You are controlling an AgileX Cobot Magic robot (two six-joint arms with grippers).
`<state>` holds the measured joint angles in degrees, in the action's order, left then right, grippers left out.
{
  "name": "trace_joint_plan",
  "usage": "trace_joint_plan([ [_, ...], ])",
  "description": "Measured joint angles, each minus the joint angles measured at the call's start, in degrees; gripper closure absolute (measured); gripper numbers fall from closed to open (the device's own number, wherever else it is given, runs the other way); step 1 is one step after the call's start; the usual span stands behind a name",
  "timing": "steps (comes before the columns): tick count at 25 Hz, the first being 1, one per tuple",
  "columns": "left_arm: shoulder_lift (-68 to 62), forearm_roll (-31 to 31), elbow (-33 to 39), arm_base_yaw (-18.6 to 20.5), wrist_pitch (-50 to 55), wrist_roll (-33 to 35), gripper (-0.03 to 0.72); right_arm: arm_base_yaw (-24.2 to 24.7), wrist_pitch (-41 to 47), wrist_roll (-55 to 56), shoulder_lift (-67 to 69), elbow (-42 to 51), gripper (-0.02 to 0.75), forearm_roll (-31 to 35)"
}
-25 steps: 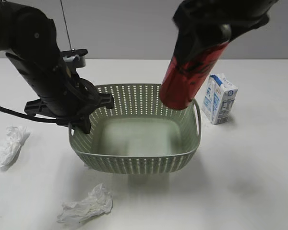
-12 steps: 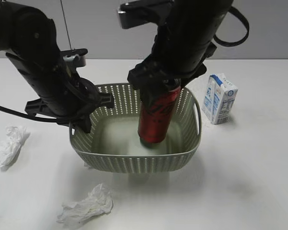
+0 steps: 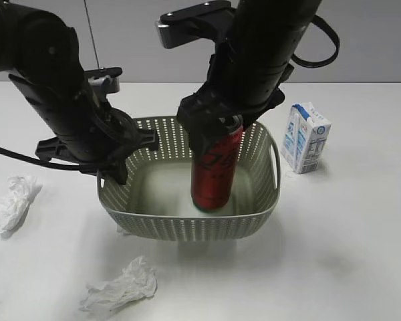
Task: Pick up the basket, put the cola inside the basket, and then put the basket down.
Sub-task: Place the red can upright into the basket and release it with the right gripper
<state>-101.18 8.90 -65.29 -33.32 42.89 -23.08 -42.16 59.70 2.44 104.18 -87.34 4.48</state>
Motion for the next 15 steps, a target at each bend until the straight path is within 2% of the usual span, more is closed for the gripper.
trace_joint_plan([
  [5, 0.0, -0.1, 0.3, 0.0, 0.1, 0.0, 0.688, 0.0, 1.5, -0.1, 0.0, -2.7, 0.11, 1.1],
  [11, 0.0, -0.2, 0.4, 0.0, 0.5, 0.0, 0.688, 0.0, 7.8, -0.1, -0.2, -12.9, 0.111, 1.7],
  [15, 0.0, -0.2, 0.4, 0.0, 0.5, 0.0, 0.688, 1.1, 8.0, -0.1, -0.4, -17.2, 0.119, -2.1],
])
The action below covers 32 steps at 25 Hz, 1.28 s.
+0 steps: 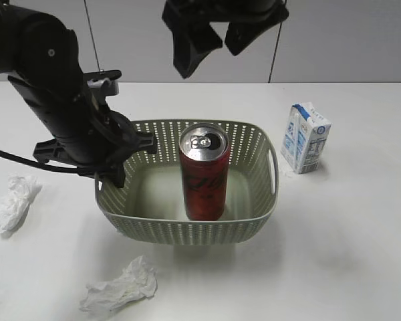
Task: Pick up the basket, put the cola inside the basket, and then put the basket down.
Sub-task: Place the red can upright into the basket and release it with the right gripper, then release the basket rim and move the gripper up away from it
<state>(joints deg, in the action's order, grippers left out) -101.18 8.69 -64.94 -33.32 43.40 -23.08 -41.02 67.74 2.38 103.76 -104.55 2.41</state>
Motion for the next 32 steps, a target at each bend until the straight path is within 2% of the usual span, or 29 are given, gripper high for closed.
trace_joint_plan([
  [3, 0.0, 0.1, 0.0, 0.0, 0.0, 0.0, 0.688, 3.8, 0.1, 0.0, -0.1, 0.0, 0.13, -2.8],
  [9, 0.0, 1.3, 0.0, 0.0, 0.3, 0.0, 0.687, 16.7, 0.1, -0.1, -1.6, 3.1, 0.143, -2.4],
  [15, 0.0, 1.5, 0.0, 0.0, 0.3, 0.0, 0.687, 29.6, 0.1, -1.1, -6.5, 11.5, 0.143, -2.4],
  [18, -0.1, 1.5, -1.0, 0.0, 0.4, 0.0, 0.687, 33.9, 0.1, -2.0, -9.8, 17.6, 0.143, -3.1],
  [24, -4.6, 1.4, -8.8, 0.1, 3.0, 0.0, 0.687, 35.2, -2.1, -3.1, -21.6, 31.1, 0.145, -3.0],
  [29, -11.4, 0.2, -17.6, 0.1, 8.2, 0.0, 0.687, 35.2, -6.1, -3.1, -35.6, 43.4, 0.145, -3.0],
  [32, -14.3, 0.2, -20.3, 0.1, 8.0, 0.0, 0.687, 35.2, -6.6, -3.1, -44.4, 50.4, 0.145, -3.0],
])
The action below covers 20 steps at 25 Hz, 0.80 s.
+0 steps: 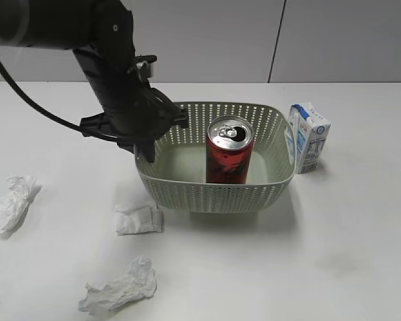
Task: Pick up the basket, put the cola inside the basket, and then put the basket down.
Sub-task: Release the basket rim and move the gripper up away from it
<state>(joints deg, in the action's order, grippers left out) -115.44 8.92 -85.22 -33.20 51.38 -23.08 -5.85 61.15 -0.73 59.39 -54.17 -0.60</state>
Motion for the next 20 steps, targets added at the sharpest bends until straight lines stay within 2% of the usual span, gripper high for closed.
trace_joint_plan([
  [6, -3.3, 0.2, -0.6, 0.0, -1.4, 0.0, 0.677, 0.0, -0.1, 0.7, -18.5, 9.5, 0.145, 0.0],
  [9, -4.3, 0.6, -0.7, 0.0, -1.9, 0.0, 0.631, 0.0, -0.1, 0.7, -27.9, 12.9, 0.145, 0.0],
  [12, -4.3, 1.4, -0.8, 0.0, -2.8, 0.0, 0.515, 0.0, -0.3, 1.1, -35.6, 16.1, 0.145, 0.0],
  [17, -4.3, 1.7, -0.8, 0.0, -3.4, 0.1, 0.223, 0.0, -1.4, 1.3, -45.9, 21.1, 0.146, 0.0],
  [20, -4.1, 2.0, -1.2, 0.2, -3.2, 1.9, 0.114, 0.0, -1.8, 1.3, -50.6, 24.1, 0.146, 0.0],
])
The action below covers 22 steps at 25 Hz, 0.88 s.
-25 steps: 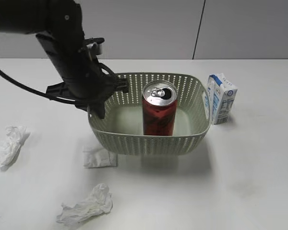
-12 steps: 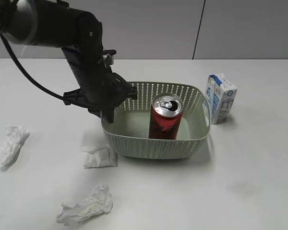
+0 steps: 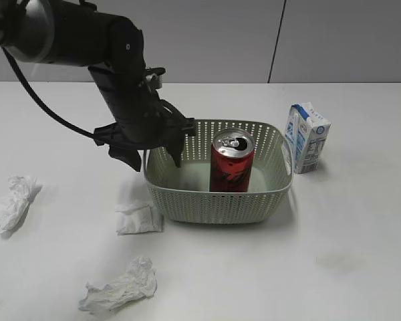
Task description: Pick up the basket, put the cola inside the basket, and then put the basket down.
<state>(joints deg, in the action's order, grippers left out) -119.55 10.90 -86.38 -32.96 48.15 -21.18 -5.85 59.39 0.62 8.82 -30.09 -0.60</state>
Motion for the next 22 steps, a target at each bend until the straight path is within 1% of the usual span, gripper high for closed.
trace_joint_plan([
  [3, 0.5, 0.8, -2.0, 1.1, 1.7, 2.2, 0.085, 0.0, -1.7, 0.0, -4.0, 2.9, 0.146, 0.0],
  [7, 1.9, 2.2, -6.4, 4.4, 5.4, 5.5, 0.078, 0.0, -3.6, -0.1, -7.7, 5.9, 0.146, 0.0],
  [15, 5.0, 2.7, -16.6, 13.7, 14.9, 12.9, 0.077, 0.0, -5.1, 0.0, -9.0, 6.5, 0.146, 0.0],
  [18, 6.0, 1.0, -17.4, 17.6, 19.6, 16.3, 0.078, 0.0, -5.1, 0.0, -9.0, 6.5, 0.146, 0.0],
  [22, 8.1, -2.1, -15.6, 23.1, 21.2, 19.0, 0.082, 0.0, -5.2, 0.0, -9.0, 6.5, 0.146, 0.1],
])
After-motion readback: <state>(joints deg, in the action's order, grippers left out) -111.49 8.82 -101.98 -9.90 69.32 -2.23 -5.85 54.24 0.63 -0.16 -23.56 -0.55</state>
